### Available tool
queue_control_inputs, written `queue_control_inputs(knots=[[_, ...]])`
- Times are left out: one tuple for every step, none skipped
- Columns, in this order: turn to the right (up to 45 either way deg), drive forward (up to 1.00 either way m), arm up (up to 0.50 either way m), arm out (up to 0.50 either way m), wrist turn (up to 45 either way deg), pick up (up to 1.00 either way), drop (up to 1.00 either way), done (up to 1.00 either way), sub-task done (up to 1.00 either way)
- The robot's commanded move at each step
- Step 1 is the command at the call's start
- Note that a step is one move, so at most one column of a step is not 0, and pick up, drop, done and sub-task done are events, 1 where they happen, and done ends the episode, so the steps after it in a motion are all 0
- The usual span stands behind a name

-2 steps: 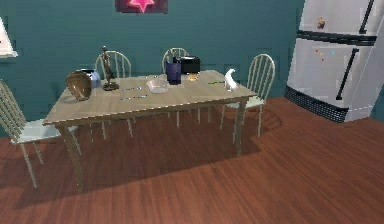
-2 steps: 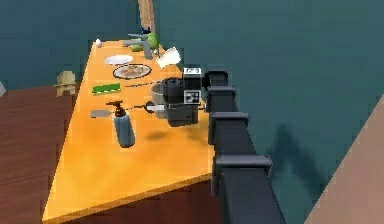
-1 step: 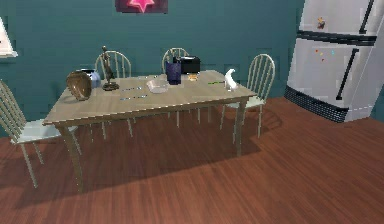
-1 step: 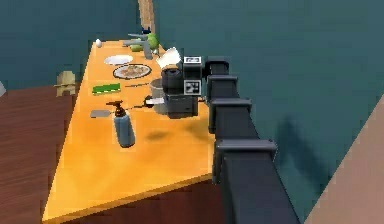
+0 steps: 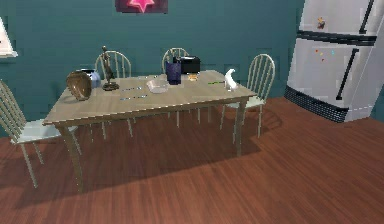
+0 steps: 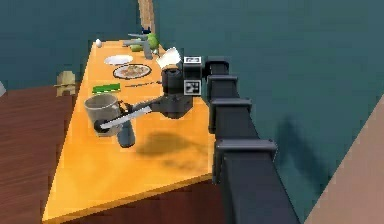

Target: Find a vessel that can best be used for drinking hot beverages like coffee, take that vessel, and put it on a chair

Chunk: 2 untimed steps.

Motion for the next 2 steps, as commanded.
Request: queue_control_inputs(knots=[[0.0,0.00,0.00,0.00,-45.0,0.00,0.00,0.00,0.00],[0.0,0.00,0.00,0.00,-24.0,0.00,0.00,0.00,0.00]])
